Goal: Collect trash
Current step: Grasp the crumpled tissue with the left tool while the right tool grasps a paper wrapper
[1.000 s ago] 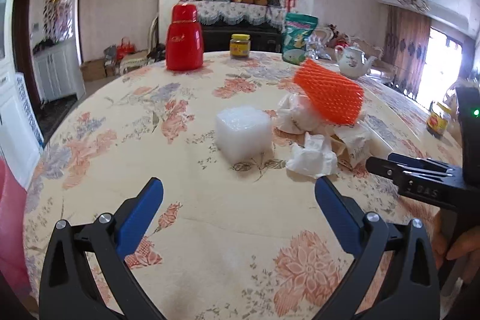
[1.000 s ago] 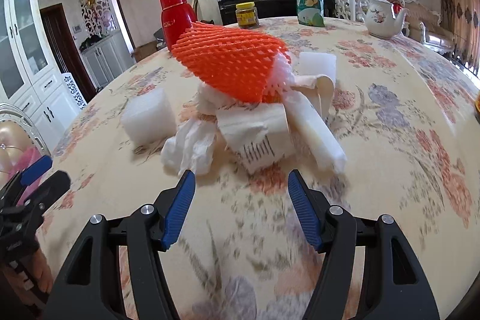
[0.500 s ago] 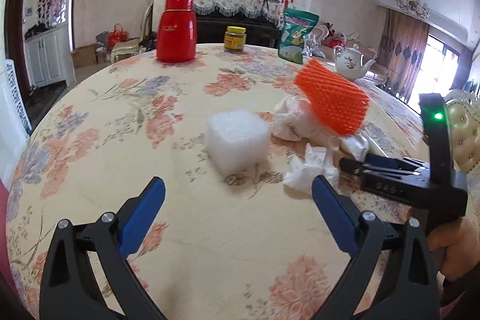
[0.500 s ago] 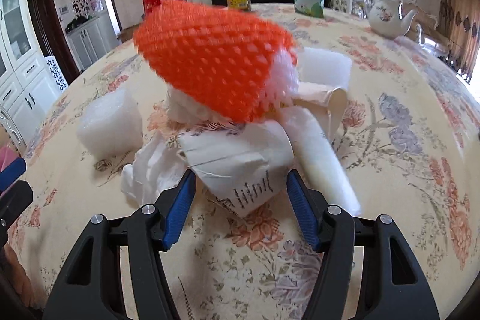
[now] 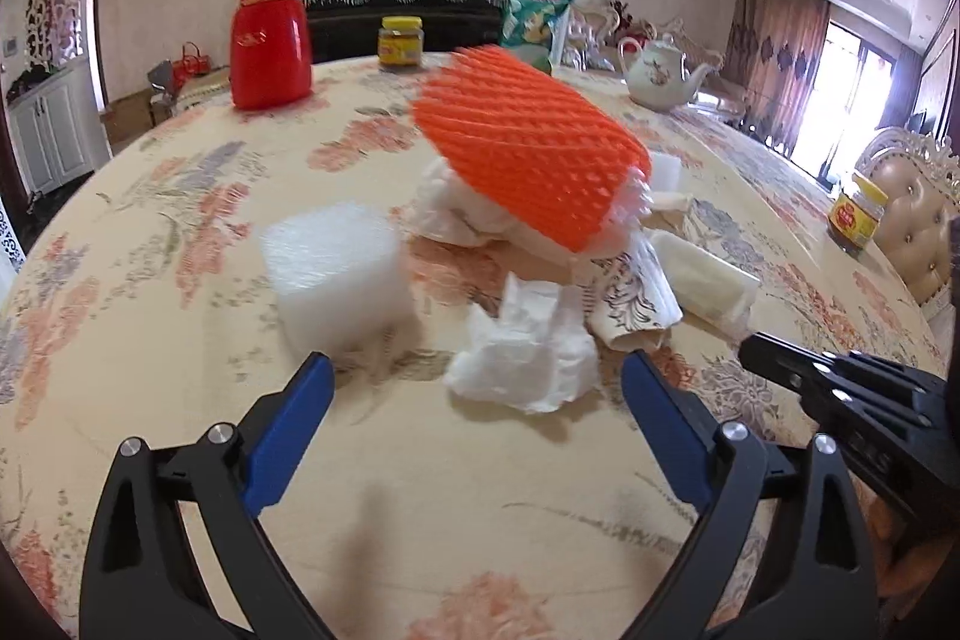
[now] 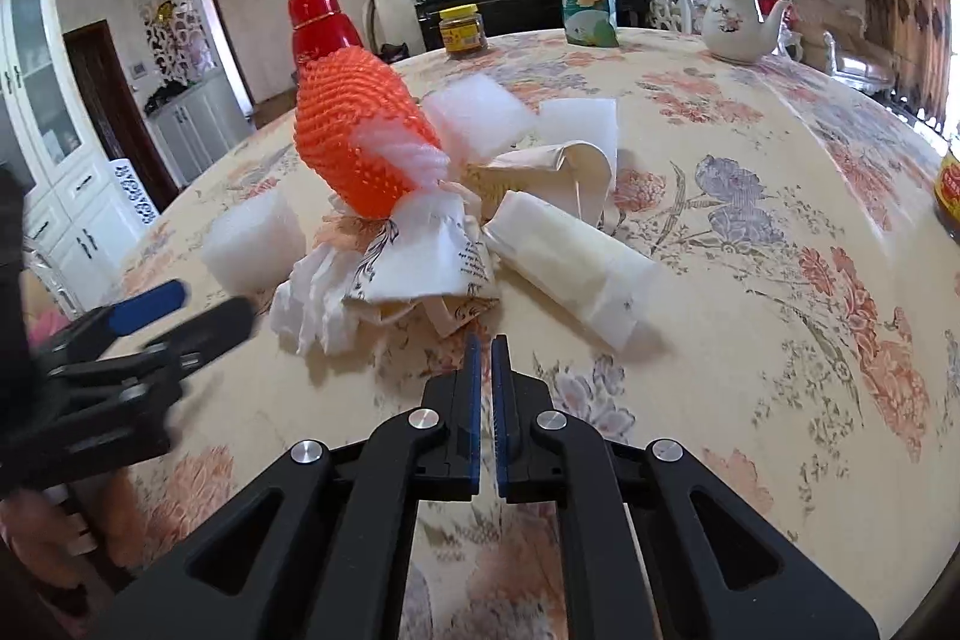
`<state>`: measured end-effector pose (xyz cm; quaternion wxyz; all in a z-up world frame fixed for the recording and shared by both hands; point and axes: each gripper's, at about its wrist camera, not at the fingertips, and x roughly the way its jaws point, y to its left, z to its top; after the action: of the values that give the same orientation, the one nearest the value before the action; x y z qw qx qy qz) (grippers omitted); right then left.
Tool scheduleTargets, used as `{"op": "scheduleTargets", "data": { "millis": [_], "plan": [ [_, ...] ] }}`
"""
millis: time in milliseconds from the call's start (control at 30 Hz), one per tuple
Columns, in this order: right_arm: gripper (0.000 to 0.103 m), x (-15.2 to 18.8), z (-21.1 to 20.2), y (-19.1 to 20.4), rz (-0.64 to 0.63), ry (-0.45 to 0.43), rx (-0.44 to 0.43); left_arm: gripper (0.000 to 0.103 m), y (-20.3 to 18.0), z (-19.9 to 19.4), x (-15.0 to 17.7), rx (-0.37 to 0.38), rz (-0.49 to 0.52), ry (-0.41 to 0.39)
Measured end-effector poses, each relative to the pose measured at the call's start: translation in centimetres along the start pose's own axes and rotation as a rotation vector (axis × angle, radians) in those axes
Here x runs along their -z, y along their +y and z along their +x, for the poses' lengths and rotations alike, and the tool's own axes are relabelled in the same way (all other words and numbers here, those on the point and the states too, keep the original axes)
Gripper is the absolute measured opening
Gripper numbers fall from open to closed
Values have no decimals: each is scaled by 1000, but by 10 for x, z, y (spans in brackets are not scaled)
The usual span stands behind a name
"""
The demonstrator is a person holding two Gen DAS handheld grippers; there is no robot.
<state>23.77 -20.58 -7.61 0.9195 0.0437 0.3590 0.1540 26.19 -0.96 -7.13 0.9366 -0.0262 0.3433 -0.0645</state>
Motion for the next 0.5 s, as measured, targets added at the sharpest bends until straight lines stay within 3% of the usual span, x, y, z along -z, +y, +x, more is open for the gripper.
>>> {"op": "scheduleTargets", "data": {
  "millis": [100, 200, 267, 300, 333, 400, 467, 500],
  "plan": [
    [8, -3, -5, -8, 35, -21, -15, 93, -8, 10, -2, -13, 2, 12],
    [17, -5, -10, -18, 72, -34, -26, 89, -10, 23, -6, -23, -7, 41],
    [30, -7, -14, -25, 92, -47, -30, 85, -11, 32, -9, -38, -22, 74],
    [48, -8, -16, -27, 102, -55, -31, 83, -10, 38, -10, -37, -32, 98],
    [60, -9, -21, -30, 116, -77, -28, 76, -10, 43, -11, -32, -40, 117],
    [60, -11, -25, -31, 115, -99, -25, 60, -10, 55, -11, -18, -50, 170],
    [60, -10, -27, -30, 112, -105, -26, 28, -10, 56, -11, 7, -49, 179],
    [60, -10, -26, -30, 112, -103, -29, 21, -10, 53, -10, 8, -43, 169]
  ]
}}
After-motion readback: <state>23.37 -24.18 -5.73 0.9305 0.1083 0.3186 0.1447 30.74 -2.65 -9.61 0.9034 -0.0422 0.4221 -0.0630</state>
